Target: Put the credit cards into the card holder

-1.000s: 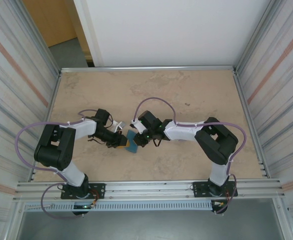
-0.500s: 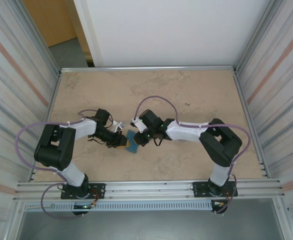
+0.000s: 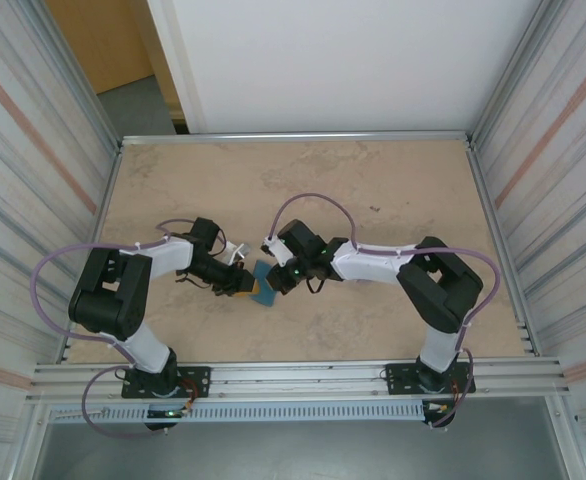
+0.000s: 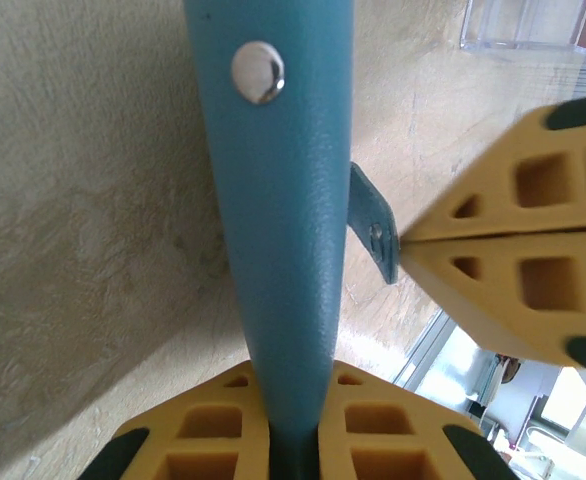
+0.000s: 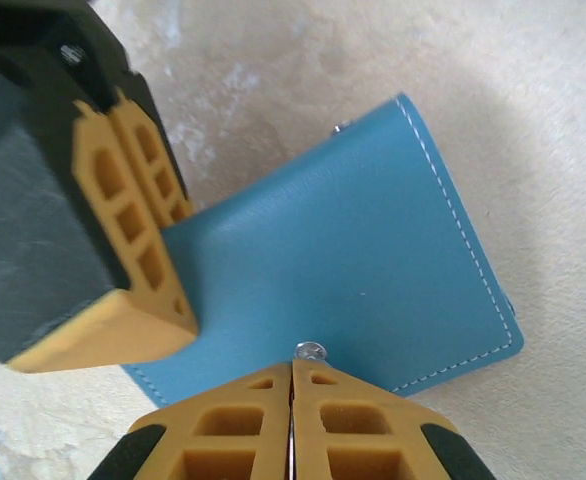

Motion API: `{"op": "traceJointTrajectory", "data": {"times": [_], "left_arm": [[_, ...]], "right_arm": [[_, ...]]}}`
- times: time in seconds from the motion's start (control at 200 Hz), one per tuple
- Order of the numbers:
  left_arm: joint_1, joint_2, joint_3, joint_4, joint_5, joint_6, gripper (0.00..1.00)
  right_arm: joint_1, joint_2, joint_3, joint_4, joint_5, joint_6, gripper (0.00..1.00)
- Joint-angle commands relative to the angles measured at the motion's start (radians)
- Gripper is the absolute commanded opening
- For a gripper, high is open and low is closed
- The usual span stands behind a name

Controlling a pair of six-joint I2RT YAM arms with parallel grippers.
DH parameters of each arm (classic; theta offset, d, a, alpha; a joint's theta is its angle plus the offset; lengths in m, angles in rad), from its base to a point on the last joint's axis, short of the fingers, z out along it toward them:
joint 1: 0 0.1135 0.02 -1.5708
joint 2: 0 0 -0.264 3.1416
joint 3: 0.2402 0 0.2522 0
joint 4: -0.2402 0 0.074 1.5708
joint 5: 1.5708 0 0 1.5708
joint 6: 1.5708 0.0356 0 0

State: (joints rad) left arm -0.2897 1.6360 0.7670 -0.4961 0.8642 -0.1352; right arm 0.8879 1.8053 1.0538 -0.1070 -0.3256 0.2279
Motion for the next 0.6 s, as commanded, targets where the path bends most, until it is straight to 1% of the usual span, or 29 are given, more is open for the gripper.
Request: {"op": "traceJointTrajectory", "data": {"times": [0.0,0.236,0.596], "left_arm": [[-0.001,0.004,0.014,-0.030,0.007,0.018,0.00],[-0.001,0.008,0.017,-0.031,0.007,0.020,0.00],[-0.001,0.004,0.015,-0.031,0.008,0.020,0.00]], "right_arm": [[-0.004,0.018,0.028,-0.014,-0.027,0.014,0.07],[-0.002,0.026,0.027,-0.014,-0.019,0.014,0.07],[0.001,0.078,0.062,-0.038,0.002,0.017,0.05]]}}
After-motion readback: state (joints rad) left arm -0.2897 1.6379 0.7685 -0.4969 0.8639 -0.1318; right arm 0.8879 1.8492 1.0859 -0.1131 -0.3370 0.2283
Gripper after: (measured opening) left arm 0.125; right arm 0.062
